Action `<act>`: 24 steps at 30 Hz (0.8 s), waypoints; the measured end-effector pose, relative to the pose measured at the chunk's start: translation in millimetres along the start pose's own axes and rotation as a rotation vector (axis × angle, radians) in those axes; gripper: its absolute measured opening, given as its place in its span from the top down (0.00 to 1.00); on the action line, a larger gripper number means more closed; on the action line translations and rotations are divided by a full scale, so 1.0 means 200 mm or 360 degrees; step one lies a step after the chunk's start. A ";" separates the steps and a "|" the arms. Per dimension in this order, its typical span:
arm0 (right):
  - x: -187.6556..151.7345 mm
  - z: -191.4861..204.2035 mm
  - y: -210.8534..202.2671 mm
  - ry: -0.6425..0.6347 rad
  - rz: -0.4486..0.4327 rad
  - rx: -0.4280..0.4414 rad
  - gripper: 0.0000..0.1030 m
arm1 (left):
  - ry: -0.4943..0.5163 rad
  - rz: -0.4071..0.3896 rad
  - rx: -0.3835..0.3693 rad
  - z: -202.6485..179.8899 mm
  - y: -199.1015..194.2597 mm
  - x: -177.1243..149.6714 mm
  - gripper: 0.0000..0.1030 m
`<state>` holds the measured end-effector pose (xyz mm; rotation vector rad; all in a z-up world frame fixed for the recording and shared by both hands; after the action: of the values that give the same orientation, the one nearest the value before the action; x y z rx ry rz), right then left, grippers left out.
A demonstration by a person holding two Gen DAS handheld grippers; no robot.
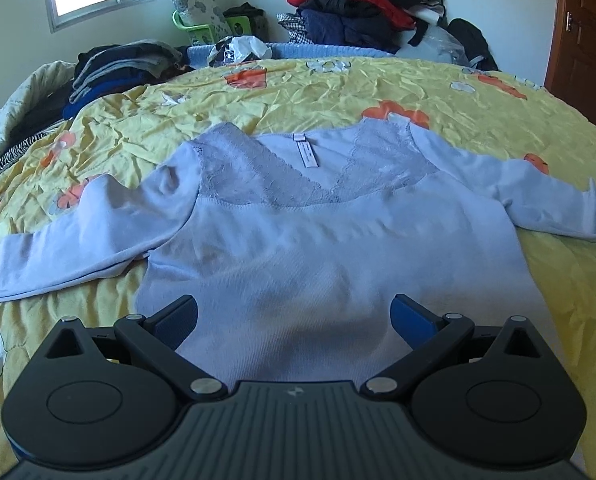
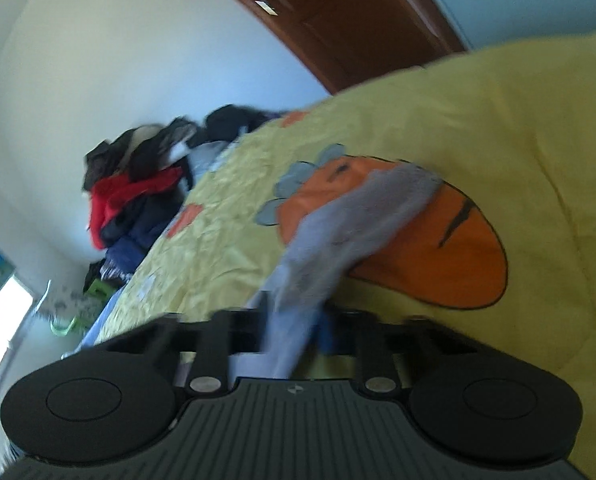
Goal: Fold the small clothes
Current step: 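Grasp the cuff of a light blue sleeve with the right tool, then carry the sleeve across the shirt body with the right tool and release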
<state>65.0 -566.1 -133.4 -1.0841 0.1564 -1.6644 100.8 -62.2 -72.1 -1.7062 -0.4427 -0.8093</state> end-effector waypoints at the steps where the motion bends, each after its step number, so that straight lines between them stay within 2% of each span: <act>1: 0.00 -0.02 0.02 0.0041 0.0013 -0.0014 0.86 | 0.0002 0.0001 0.0007 0.01 0.00 0.00 0.00; 3: 0.01 -0.02 0.04 0.0091 0.0028 0.0010 0.93 | 0.0007 0.0000 0.0032 0.02 0.01 0.00 0.00; 6: 0.01 0.00 0.03 0.0076 0.0001 -0.0001 0.92 | 0.0006 0.0008 0.0067 0.04 0.02 0.00 0.00; 10: -0.01 0.10 -0.01 0.0052 -0.0017 0.0058 0.92 | -0.0001 -0.0006 0.0084 0.07 0.02 0.01 0.00; 18: -0.11 0.38 -0.10 -0.0110 0.0046 0.0247 0.92 | -0.0023 0.0004 0.0107 0.10 0.03 0.02 0.00; 24: -0.27 0.57 -0.15 -0.0210 0.0136 0.0336 0.92 | -0.0015 -0.0002 0.0117 0.11 0.02 0.02 0.00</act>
<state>124.8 -462.9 -81.4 -1.0087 -0.0568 -1.4913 112.9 -43.3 -75.5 -1.6428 -0.4745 -0.7770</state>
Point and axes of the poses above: each gripper's, at about its wrist camera, not at the fingertips, and y roughly the way its jaws point, z to its left, x to its top, the point moved 8 cm from there along y, roughly the way its jaws point, and after that the axes turned 15 degrees about -x, right-handed, at the moved point
